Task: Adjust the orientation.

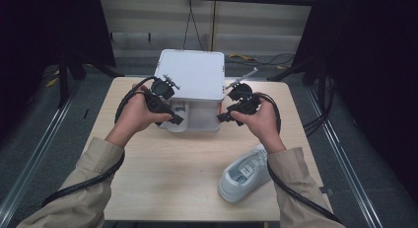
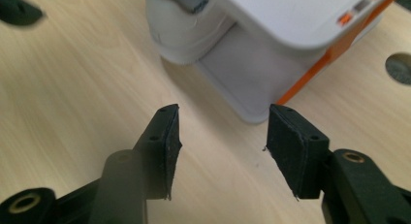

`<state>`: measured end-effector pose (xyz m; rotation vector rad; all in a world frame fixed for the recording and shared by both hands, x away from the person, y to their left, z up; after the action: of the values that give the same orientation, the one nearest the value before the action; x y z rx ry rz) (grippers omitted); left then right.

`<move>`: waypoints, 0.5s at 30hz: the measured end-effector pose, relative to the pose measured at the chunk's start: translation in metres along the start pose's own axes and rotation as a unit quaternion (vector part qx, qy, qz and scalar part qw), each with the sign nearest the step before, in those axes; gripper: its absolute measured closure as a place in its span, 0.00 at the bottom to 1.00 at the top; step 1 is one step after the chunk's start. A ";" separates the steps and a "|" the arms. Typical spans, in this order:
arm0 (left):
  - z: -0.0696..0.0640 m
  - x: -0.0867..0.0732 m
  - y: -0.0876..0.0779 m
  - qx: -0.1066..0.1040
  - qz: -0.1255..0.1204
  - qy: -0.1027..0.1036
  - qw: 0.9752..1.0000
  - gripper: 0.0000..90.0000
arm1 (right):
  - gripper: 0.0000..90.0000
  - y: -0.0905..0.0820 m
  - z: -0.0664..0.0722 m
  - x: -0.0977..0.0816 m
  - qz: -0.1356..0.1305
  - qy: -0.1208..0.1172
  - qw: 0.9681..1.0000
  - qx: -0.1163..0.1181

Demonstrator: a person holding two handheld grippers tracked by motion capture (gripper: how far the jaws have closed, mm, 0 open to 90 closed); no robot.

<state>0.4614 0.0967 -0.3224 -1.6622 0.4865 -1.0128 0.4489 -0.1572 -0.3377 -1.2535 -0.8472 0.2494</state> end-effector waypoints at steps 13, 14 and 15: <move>0.017 0.034 -0.008 0.001 0.017 -0.005 1.000 0.30 | 0.42 0.009 -0.001 -0.032 0.054 -0.001 0.999 -0.003; 0.021 0.036 -0.007 -0.001 0.015 -0.009 1.000 0.30 | 0.42 0.011 -0.002 -0.034 0.056 -0.003 0.998 -0.003; 0.025 0.037 -0.006 -0.004 0.013 -0.011 1.000 0.29 | 0.41 0.012 -0.002 -0.037 0.059 -0.001 0.998 -0.002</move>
<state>0.5010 0.0853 -0.3044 -1.6692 0.4974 -0.9751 0.4282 -0.1763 -0.3639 -1.3089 -0.7769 0.3446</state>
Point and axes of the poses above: each handheld gripper's, and its own axes: y roughly forward along the jaws, x roughly out of its top, z roughly to its left, the point moved 1 cm from there along y, roughly forward along the jaws, and after that the axes turned 9 degrees about z, right-handed, at the moved point
